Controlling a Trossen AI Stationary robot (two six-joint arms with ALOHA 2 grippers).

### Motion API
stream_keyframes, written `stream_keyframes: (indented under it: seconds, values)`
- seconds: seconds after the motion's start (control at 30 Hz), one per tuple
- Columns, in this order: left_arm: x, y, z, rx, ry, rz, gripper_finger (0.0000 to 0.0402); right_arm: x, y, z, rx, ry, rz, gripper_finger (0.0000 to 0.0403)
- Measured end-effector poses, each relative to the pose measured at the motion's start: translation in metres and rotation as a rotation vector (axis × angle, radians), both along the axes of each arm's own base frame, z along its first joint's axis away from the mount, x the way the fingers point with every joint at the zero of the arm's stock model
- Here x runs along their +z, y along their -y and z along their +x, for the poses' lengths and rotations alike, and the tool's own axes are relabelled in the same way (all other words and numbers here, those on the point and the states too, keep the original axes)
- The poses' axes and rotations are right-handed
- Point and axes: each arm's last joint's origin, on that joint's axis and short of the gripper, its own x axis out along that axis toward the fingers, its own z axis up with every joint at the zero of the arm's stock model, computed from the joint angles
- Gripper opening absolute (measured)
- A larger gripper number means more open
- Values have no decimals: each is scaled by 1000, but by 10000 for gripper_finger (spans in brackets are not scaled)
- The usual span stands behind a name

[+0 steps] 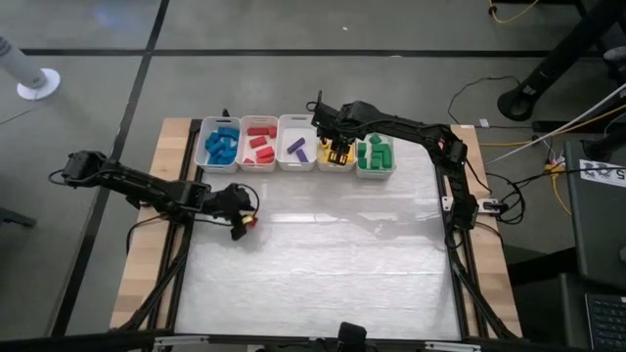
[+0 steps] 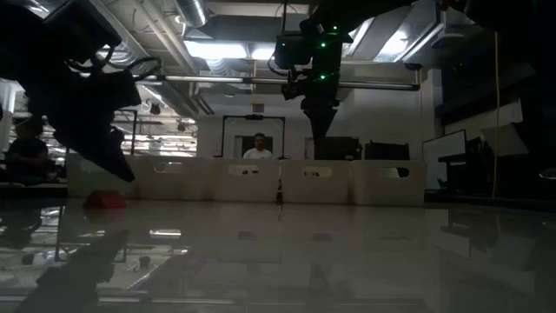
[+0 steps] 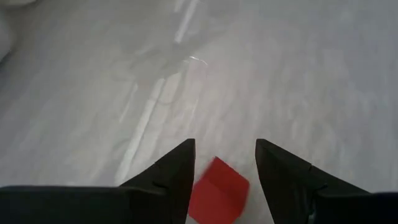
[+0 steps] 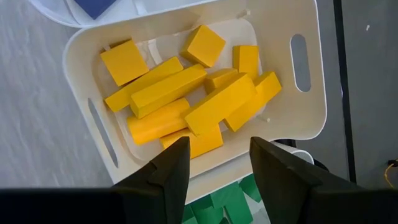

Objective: Sort blocks
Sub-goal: Put the red block into the middle left white bin

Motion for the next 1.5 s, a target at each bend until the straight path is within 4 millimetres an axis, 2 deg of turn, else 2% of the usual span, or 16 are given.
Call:
stream_keyframes:
  seconds: [0.2, 0.37, 0.63, 0.83, 1.1, 1.23, 1.5]
  values:
    - [-1, 1, -1, -278, -49, 193, 156, 0, 0, 0, 0, 0, 0, 170]
    - [-1, 1, -2, -378, -74, 283, 156, 0, 0, 0, -3, 2, 0, 170]
    - [-2, 2, -2, -402, -78, 245, 156, 0, 0, 0, -4, 2, 0, 170]
    - [-1, 3, -1, -331, -51, 191, 159, 0, 0, 0, -3, 3, 0, 170]
    - [-4, 1, 0, -267, -81, 197, 198, 0, 0, 0, -4, 3, 0, 170]
    - [-6, 2, 0, -297, -91, 199, 211, 0, 0, 0, -3, 3, 0, 170]
    - [-6, 2, 0, -371, -100, 257, 209, 0, 0, 0, -4, 3, 0, 170]
